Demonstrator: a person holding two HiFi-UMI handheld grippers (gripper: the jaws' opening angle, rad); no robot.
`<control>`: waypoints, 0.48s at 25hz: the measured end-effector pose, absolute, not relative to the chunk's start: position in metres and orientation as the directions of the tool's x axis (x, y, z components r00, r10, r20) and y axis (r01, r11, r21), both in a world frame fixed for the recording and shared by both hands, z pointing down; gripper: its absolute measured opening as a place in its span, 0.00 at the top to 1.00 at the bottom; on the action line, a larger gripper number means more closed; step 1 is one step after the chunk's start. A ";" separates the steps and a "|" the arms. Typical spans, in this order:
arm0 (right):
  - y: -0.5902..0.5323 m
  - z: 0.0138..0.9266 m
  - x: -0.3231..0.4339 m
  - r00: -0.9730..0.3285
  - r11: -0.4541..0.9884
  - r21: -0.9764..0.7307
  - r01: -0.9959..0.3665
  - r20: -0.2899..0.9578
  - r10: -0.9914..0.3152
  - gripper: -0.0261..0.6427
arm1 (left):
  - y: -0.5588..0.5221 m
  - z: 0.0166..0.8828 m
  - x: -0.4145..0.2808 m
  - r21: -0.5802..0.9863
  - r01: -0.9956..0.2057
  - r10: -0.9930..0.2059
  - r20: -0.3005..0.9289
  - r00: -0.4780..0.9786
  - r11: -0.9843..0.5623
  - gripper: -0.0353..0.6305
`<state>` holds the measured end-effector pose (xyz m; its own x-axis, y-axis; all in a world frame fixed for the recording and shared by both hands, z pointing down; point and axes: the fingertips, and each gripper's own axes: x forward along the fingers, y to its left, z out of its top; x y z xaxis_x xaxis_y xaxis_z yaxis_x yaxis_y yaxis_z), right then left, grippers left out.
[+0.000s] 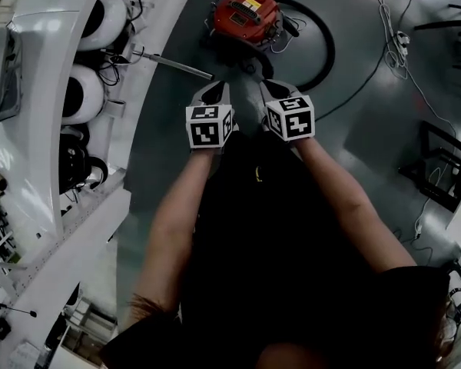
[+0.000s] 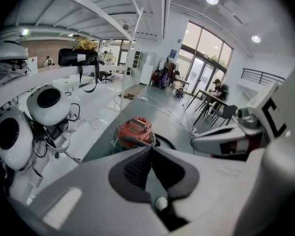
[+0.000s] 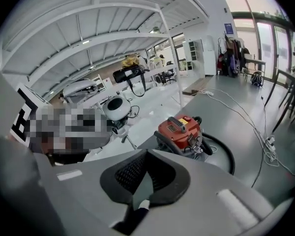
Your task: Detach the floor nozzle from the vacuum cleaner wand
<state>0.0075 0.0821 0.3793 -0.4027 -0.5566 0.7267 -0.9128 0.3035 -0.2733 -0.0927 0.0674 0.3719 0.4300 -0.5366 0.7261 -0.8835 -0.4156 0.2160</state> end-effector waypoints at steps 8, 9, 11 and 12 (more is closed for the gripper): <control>0.086 0.375 -0.001 -0.413 0.320 -0.272 -0.907 0.722 -0.555 0.97 | 0.078 0.379 -0.093 0.258 -0.899 -0.535 0.732 0.422 -0.355 0.93; 0.088 0.375 -0.002 -0.413 0.317 -0.275 -0.908 0.724 -0.553 0.97 | 0.080 0.380 -0.093 0.260 -0.898 -0.531 0.735 0.422 -0.354 0.93; 0.089 0.375 -0.002 -0.411 0.311 -0.278 -0.909 0.727 -0.551 0.97 | 0.082 0.381 -0.092 0.259 -0.896 -0.523 0.739 0.424 -0.361 0.93; 0.089 0.375 -0.002 -0.410 0.308 -0.280 -0.909 0.727 -0.551 0.97 | 0.082 0.381 -0.092 0.258 -0.895 -0.520 0.740 0.425 -0.365 0.93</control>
